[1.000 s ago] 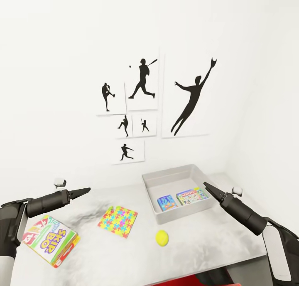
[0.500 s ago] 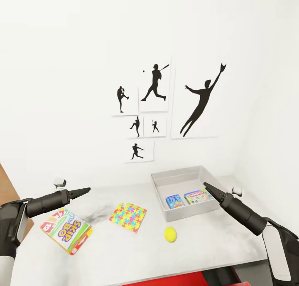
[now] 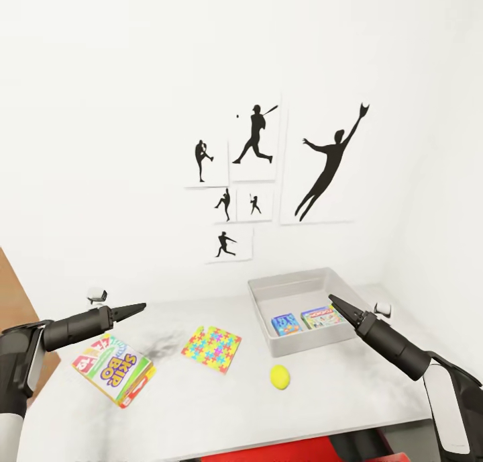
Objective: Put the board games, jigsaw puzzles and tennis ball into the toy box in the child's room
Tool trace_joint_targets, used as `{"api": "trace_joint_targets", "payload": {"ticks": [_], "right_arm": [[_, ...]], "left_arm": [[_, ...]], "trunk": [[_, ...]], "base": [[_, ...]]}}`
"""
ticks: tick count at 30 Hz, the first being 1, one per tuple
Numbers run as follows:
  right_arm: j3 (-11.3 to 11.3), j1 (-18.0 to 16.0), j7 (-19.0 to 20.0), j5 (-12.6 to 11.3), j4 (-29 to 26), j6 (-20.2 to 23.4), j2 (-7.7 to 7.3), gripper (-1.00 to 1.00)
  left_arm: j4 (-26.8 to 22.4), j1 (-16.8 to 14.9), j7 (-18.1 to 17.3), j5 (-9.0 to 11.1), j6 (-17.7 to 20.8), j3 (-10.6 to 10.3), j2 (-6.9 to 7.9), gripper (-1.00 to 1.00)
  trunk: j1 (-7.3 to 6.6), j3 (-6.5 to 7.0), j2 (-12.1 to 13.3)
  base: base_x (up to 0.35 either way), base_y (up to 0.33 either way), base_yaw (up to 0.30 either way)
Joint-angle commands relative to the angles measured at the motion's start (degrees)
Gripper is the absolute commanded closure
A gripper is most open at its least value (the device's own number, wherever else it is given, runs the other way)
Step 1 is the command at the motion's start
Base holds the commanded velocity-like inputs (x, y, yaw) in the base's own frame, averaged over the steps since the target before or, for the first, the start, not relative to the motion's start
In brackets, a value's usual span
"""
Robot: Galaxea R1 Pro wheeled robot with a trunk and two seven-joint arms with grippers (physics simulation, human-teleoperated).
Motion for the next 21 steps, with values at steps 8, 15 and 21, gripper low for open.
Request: {"api": "trace_joint_targets", "payload": {"ticks": [8,15,21], "right_arm": [[-0.22,-0.03,-0.50,-0.29,0.03,0.51,-0.07,-1.00],[-0.22,-0.03,-0.58,-0.40,0.03,0.15,0.05,-1.00],[-0.22,-0.03,-0.64,-0.27,-0.04,0.10,0.08,-1.00]], "left_arm": [[0.00,-0.03,-0.33,-0.23,0.61,0.05,-0.01,-1.00],[0.00,-0.03,-0.34,-0.23,0.61,0.07,-0.01,-1.00],[0.00,-0.03,-0.33,-0.23,0.66,0.07,-0.01,-1.00]], "trunk": [[0.02,-0.04,-0.06],[0.02,-0.04,-0.06],[0.02,-0.05,-0.06]], "base": [[-0.005,0.098,0.000],[0.000,0.203,0.000],[0.000,0.276,0.000]]}}
